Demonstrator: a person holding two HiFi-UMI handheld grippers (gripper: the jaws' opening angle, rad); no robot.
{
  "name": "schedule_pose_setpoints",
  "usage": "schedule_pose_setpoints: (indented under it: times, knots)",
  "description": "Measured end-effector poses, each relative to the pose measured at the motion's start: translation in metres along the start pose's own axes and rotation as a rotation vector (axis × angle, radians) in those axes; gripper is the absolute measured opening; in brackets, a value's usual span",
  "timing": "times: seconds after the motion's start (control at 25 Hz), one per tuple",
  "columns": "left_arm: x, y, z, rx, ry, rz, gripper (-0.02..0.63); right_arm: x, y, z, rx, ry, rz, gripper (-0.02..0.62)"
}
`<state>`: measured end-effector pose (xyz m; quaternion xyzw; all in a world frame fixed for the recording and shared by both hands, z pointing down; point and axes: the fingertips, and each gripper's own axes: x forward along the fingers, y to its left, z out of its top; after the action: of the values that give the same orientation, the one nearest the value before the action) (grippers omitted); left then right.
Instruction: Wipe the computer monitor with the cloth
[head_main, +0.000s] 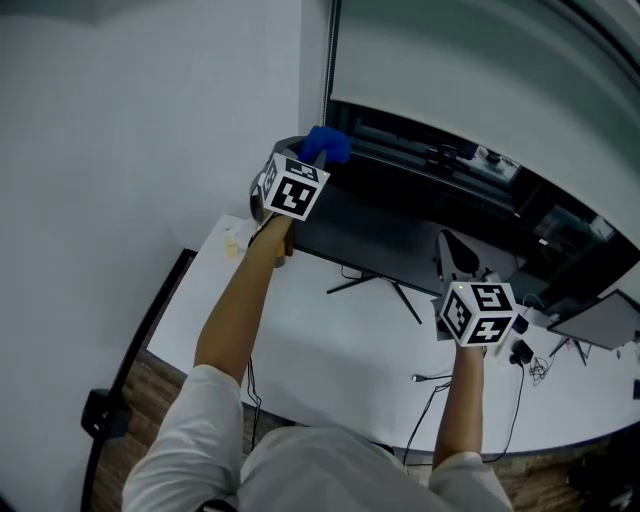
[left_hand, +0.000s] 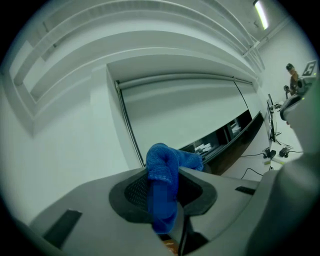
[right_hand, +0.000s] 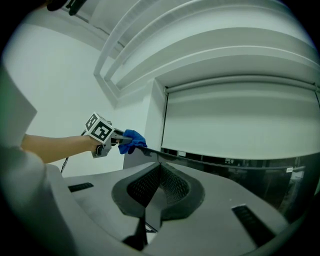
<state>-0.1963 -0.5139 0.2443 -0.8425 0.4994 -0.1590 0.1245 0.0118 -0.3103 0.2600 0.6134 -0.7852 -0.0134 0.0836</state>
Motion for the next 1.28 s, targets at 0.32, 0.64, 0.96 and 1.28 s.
schedule_pose_setpoints:
  times: [0.32, 0.64, 0.96, 1.28]
  knots:
    - [-0.028, 0.045, -0.015, -0.055, -0.040, 0.081, 0.123, -0.001, 0.002, 0.005, -0.034, -0.017, -0.007, 0.015]
    - [-0.084, -0.036, 0.023, -0.165, -0.260, -0.070, 0.124, -0.037, -0.022, 0.008, -0.092, -0.067, -0.047, 0.015]
    - [-0.117, -0.176, 0.069, -0.153, -0.350, -0.230, 0.124, -0.108, -0.093, -0.009, -0.103, -0.048, -0.145, 0.014]
    - [-0.127, -0.287, 0.085, -0.141, -0.368, -0.367, 0.124, -0.161, -0.144, -0.031, -0.094, -0.017, -0.217, 0.014]
